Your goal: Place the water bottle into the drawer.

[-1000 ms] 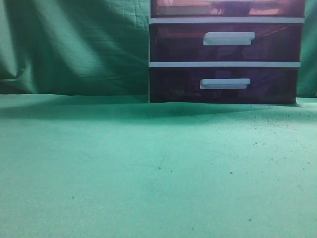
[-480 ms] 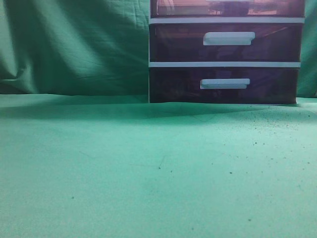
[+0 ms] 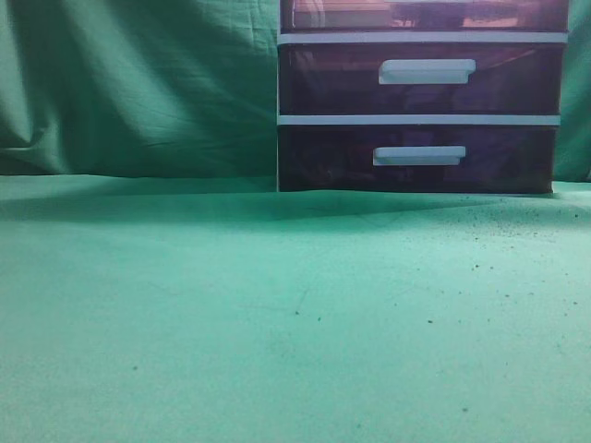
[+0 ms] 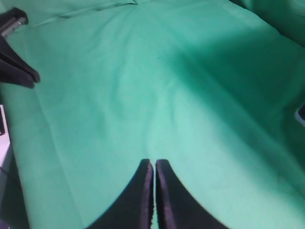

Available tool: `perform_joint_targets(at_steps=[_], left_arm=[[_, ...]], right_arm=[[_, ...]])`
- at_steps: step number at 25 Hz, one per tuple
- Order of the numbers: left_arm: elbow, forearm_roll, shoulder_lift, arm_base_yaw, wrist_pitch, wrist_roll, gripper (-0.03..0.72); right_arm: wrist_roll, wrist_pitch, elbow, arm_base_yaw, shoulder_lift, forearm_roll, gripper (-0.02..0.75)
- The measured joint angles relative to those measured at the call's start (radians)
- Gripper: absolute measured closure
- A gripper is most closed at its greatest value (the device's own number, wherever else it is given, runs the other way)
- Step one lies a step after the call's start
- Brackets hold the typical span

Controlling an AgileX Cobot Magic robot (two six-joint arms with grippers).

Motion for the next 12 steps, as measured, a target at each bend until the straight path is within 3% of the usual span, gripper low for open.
perform_joint_targets(at_steps=[12], left_arm=[[0.000, 0.005, 0.000, 0.000, -0.002, -0.001, 0.688]], right_arm=[[0.000, -0.023, 0.029, 0.000, -0.011, 0.039, 0.738]])
